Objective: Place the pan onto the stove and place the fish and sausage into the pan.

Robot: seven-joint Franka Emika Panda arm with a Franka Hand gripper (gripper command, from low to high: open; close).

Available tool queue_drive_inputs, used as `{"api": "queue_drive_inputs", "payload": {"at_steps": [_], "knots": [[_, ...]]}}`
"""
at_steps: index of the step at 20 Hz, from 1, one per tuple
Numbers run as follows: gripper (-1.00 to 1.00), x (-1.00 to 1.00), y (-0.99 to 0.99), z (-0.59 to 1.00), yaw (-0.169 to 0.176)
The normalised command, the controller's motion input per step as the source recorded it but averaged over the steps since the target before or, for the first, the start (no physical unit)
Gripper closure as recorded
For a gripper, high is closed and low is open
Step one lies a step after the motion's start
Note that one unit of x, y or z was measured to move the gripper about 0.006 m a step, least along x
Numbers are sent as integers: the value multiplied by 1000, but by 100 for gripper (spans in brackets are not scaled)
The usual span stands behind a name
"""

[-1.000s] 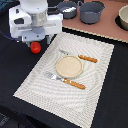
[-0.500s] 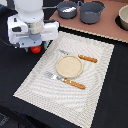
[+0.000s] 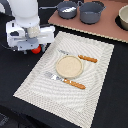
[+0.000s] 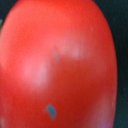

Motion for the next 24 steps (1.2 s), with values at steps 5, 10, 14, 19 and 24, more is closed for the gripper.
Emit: {"api": "queue_drive_inputs", "payload": {"at_steps": [5, 10, 14, 19, 24], "knots": [[100, -32, 0, -126, -31], [100, -12, 14, -106, -27], [100, 94, 174, 479, -57], [100, 489, 590, 1000, -23], [100, 475, 939, 996, 0]]}}
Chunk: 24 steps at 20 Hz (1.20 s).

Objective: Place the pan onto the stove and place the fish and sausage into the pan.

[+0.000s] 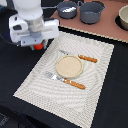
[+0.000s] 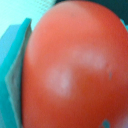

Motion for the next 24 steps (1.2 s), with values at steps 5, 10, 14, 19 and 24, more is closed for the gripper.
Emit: {"api": "queue_drive_inputs", "payload": {"at_steps": [5, 10, 14, 19, 24], "knots": [[100, 206, 1000, 706, 0], [100, 23, 994, 326, 0], [100, 49, 988, 187, 0], [100, 147, 985, 170, 0], [100, 323, 951, 215, 0]]}}
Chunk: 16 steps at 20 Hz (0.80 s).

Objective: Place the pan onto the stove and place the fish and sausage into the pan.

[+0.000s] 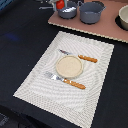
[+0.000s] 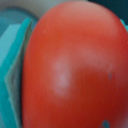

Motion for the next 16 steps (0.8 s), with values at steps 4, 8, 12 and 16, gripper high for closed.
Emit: {"api": "queue_drive_inputs", "payload": {"at_steps": [4, 8, 12, 16], "knots": [[100, 578, 749, 206, -4], [100, 621, 583, 89, -21], [100, 306, 300, -119, -2], [-100, 186, 214, -334, -1]]}}
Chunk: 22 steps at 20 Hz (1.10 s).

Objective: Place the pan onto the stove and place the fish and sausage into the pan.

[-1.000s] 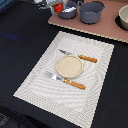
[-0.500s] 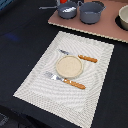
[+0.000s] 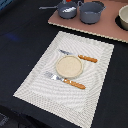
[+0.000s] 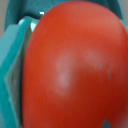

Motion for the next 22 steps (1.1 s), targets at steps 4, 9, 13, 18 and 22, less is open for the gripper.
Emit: {"api": "queue_drive_inputs", "payload": {"at_steps": [4, 9, 13, 18, 22], "knots": [[-100, 138, 294, 264, 0], [-100, 27, 174, 967, 0], [-100, 0, -26, 1000, 2], [-100, 0, -636, 671, 0], [-100, 0, -81, 4, 2]]}}
